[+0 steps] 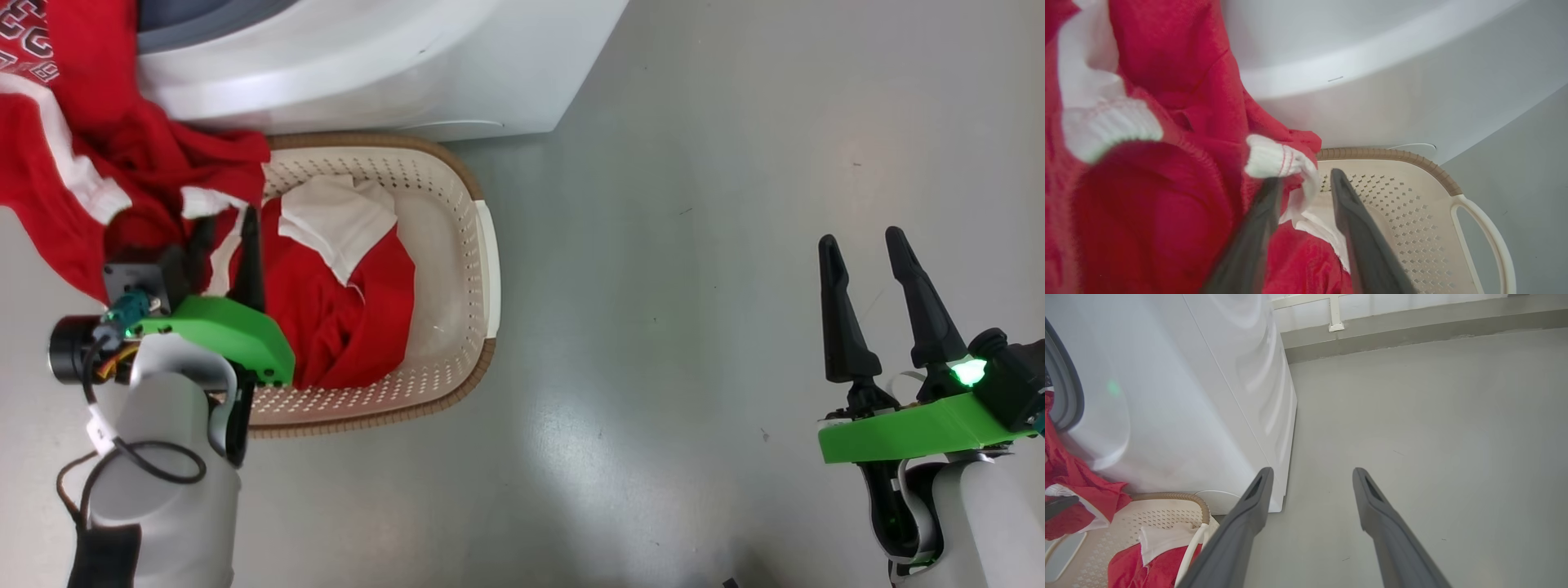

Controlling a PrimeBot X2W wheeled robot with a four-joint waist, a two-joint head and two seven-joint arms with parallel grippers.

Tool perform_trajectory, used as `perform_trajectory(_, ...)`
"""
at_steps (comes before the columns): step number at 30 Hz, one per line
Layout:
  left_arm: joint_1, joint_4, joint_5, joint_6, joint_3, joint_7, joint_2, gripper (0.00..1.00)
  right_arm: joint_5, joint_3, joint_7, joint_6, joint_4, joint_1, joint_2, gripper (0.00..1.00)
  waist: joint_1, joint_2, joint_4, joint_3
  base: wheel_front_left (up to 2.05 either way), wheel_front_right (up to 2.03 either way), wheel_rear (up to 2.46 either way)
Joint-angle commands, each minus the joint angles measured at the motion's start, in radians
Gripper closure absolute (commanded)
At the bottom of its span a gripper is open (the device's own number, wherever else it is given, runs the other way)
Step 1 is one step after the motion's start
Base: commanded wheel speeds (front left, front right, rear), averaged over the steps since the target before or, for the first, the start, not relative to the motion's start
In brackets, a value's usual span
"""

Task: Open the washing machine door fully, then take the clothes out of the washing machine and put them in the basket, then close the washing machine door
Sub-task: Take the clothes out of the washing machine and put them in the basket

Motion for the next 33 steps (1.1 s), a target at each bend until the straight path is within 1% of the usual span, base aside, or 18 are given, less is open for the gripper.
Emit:
perform_trajectory(1, 0.005, -0.01, 0.014, 0.003, 0.026, -0.005, 0.037, 0.0, -0.002, 0.027, -0.006, 0.006, -0.023, 0.004, -0.008, 0.0, 0.0, 0.0, 0.0, 0.0, 0.0, 0.0, 0.0)
perform_trajectory(8, 0.007, -0.011, 0.012, 0.005, 0.035, -0.005, 0.032, 0.0, -0.007, 0.022, -0.006, 0.006, -0.018, 0.006, -0.008, 0.0, 0.0, 0.0, 0.009, -0.011, 0.0, 0.0, 0.0)
perform_trajectory(14, 0.038, -0.06, -0.005, 0.003, 0.053, -0.005, 0.022, 0.0, -0.017, 0.015, -0.006, 0.006, -0.016, 0.012, -0.008, 0.0, 0.0, 0.0, 0.029, -0.032, 0.0, 0.0, 0.0)
perform_trajectory(19, 0.084, -0.128, -0.013, 0.002, 0.069, -0.005, 0.012, 0.0, -0.025, 0.013, -0.006, 0.006, -0.012, 0.02, -0.008, 0.0, 0.0, 0.0, 0.044, -0.058, 0.0, 0.0, 0.0)
perform_trajectory(26, 0.18, -0.26, -0.01, 0.0, 0.072, -0.005, 0.004, 0.0, -0.04, 0.013, -0.006, 0.006, -0.007, 0.042, -0.008, 0.0, 0.0, 0.0, 0.062, -0.105, 0.0, 0.0, 0.0)
perform_trajectory(27, 0.18, -0.26, -0.01, 0.0, 0.072, -0.005, 0.004, 0.0, -0.04, 0.013, -0.006, 0.006, -0.007, 0.042, -0.008, 0.0, 0.0, 0.0, 0.062, -0.105, 0.0, 0.0, 0.0)
perform_trajectory(33, 0.267, -0.384, -0.029, -0.002, 0.104, -0.005, 0.001, 0.0, -0.048, 0.011, -0.006, 0.006, -0.003, 0.065, -0.008, 0.0, 0.0, 0.0, 0.071, -0.14, 0.0, 0.0, 0.0)
